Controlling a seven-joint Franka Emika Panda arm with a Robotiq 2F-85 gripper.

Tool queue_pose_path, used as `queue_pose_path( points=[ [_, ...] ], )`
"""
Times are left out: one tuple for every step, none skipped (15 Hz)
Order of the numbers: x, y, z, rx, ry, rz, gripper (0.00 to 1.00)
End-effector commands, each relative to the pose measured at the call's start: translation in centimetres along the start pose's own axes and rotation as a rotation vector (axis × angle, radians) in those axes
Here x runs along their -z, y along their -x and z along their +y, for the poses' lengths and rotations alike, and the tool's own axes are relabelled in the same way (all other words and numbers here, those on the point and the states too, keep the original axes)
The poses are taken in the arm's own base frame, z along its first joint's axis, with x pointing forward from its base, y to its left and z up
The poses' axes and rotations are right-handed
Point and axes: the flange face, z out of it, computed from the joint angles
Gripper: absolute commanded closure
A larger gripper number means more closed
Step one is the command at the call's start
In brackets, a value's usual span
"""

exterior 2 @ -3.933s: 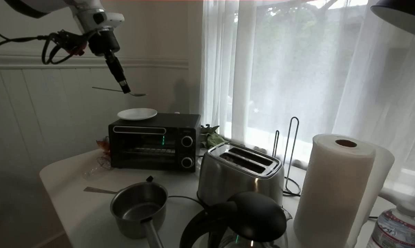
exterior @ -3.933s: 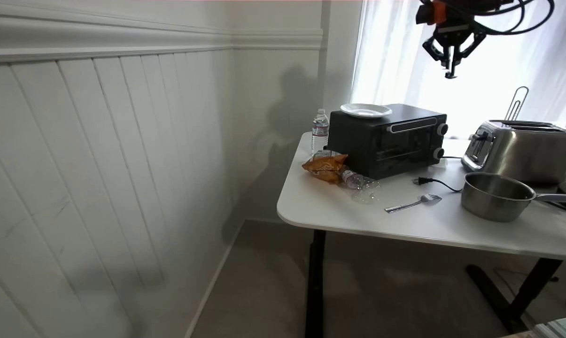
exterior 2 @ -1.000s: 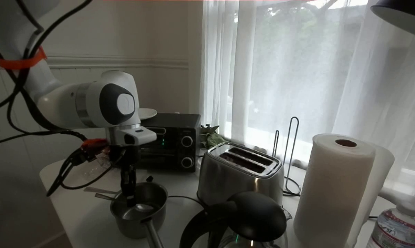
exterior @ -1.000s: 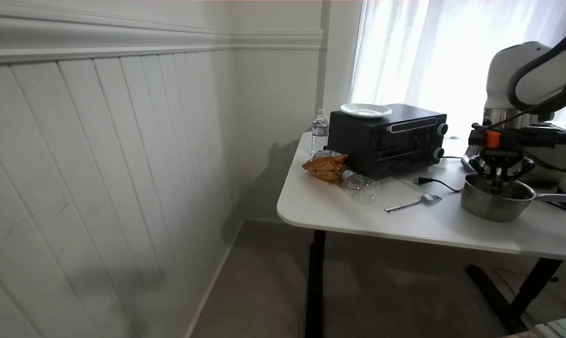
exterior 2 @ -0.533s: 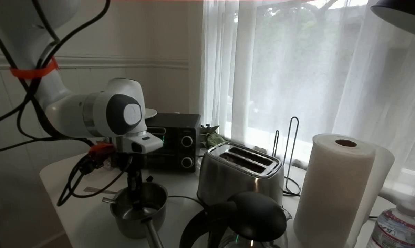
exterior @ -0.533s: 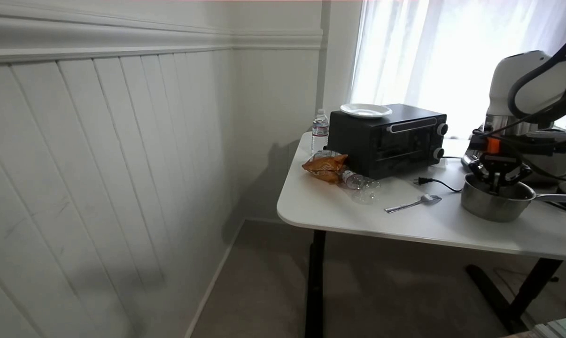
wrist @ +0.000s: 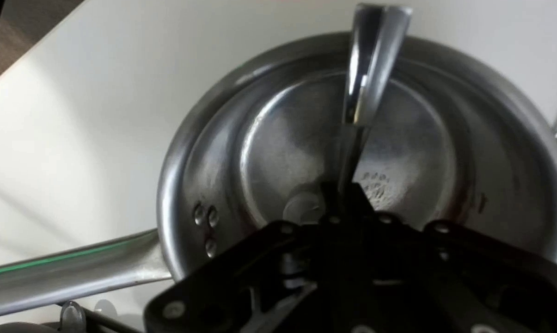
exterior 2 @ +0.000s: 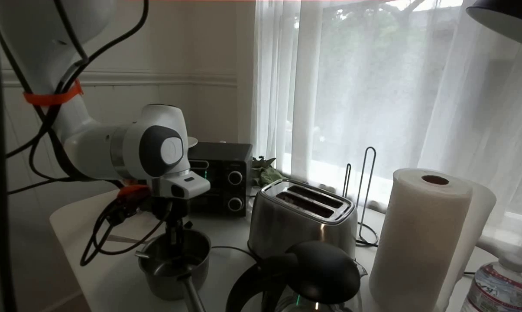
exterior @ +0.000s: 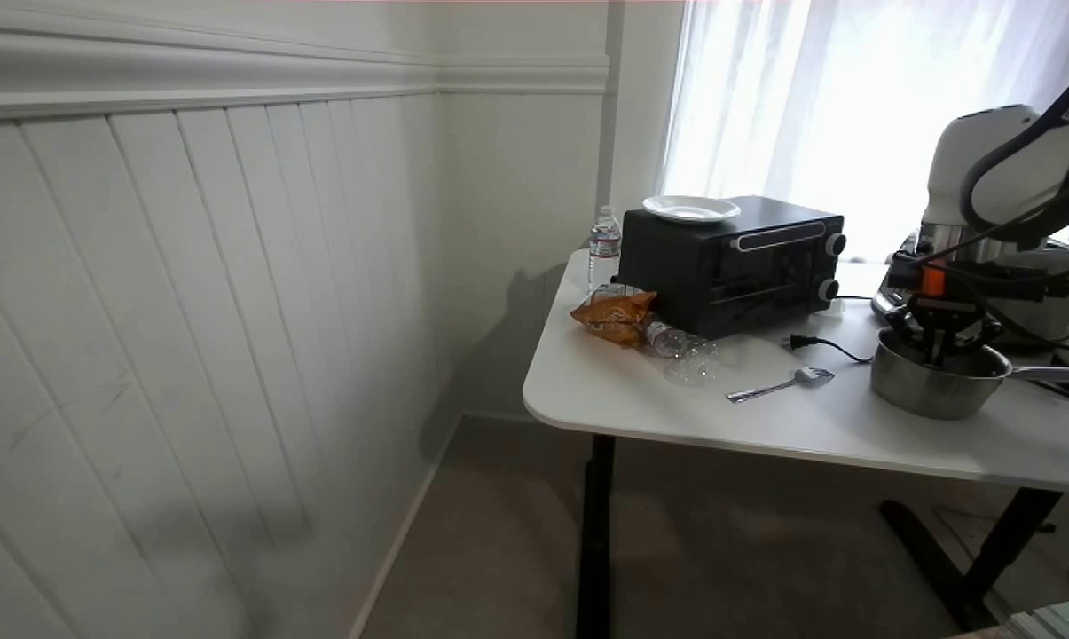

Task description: Pick up the silver spoon from the white plate and put it in the silver pot

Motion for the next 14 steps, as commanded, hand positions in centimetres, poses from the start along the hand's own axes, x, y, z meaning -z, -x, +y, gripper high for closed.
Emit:
queue_pose_path(
  points=[
    [-0.4, -0.5, -0.2, 0.011, -0.011, 0.012, 0.69],
    [-0.4, -0.6, -0.2, 0.01, -0.012, 0.01, 0.61],
    [-0.5, -0.7, -0.2, 0.008, -0.016, 0.01, 0.55],
    [-0.5, -0.7, -0.2, 0.008, -0.016, 0.01, 0.47],
    [-0.4, -0.7, -0.2, 0.008, -0.02, 0.009, 0.42],
    [-0.3, -0.6, -0.2, 0.009, -0.023, 0.008, 0.4],
    [-0.1, -0.5, -0.2, 0.008, -0.028, 0.002, 0.31],
    [0.2, -0.2, -0.3, 0.011, -0.036, -0.005, 0.18],
    [0.7, 0.1, -0.4, 0.015, -0.038, -0.009, 0.12],
    [1.2, 0.4, -0.4, 0.023, -0.036, -0.002, 0.04],
    [1.9, 0.8, -0.4, 0.027, -0.031, -0.005, 0.01],
    [2.7, 1.1, -0.2, 0.034, -0.03, 0.003, 0.0],
    [3.5, 1.3, -0.1, 0.042, -0.035, 0.01, 0.0],
    [4.3, 1.3, -0.1, 0.046, -0.037, 0.018, 0.0]
  ],
)
